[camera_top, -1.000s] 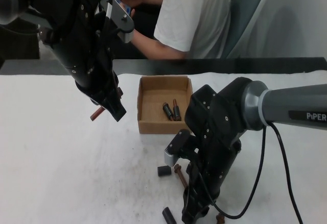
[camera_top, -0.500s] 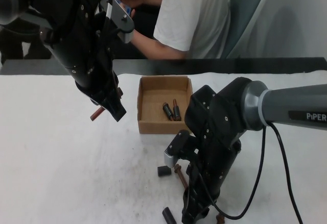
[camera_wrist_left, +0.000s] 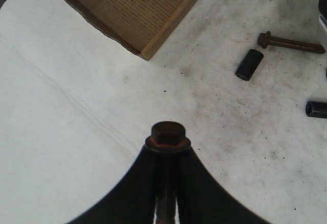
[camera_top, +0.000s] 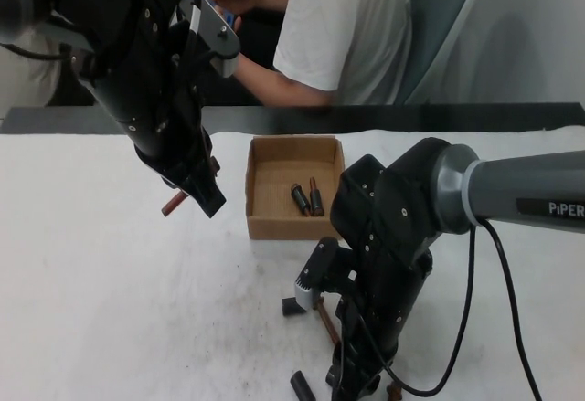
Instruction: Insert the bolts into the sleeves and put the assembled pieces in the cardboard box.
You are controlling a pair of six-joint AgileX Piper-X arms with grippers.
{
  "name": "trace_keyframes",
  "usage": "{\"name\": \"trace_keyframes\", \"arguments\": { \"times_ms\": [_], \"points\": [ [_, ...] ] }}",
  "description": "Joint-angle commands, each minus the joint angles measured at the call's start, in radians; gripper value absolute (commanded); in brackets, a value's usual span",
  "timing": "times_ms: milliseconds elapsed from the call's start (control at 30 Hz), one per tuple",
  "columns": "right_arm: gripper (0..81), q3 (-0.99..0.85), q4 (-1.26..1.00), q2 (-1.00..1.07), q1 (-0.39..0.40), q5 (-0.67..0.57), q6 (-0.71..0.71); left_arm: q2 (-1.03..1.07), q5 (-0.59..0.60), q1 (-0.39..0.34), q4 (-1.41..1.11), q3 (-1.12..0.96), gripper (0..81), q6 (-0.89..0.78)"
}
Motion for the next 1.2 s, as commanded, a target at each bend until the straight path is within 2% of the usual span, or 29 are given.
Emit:
{"name": "trace_keyframes", "arguments": {
  "times_ms": [0, 267, 567, 833, 1067, 1167],
  "points": [
    [36.7, 0.004, 0.038, 0.000, 0.001, 0.039, -0.013, -0.015, 0.007, 0.002, -0.005, -0.010, 0.3, -0.006],
    [34.1, 0.004, 0.034, 0.000, 0.001, 0.063, -0.012, -0.015, 0.007, 0.002, -0.005, -0.010, 0.3, -0.006],
    [0.2, 0.004, 0.005, 0.000, 0.001, 0.068, -0.025, -0.015, 0.007, 0.002, -0.005, -0.010, 0.3, -0.006],
    [0.8, 0.004, -0.039, 0.000, 0.001, 0.060, -0.023, -0.015, 0.007, 0.002, -0.005, -0.010, 0.3, -0.006],
    [0.8, -0.024, -0.079, -0.032, -0.038, -0.163, 0.044, -0.015, 0.090, 0.002, -0.011, -0.010, 0.3, -0.009],
    [0.8, -0.026, -0.166, -0.095, -0.083, -0.318, 0.110, -0.016, 0.090, 0.007, -0.034, -0.010, 0.3, -0.019]
  ]
}}
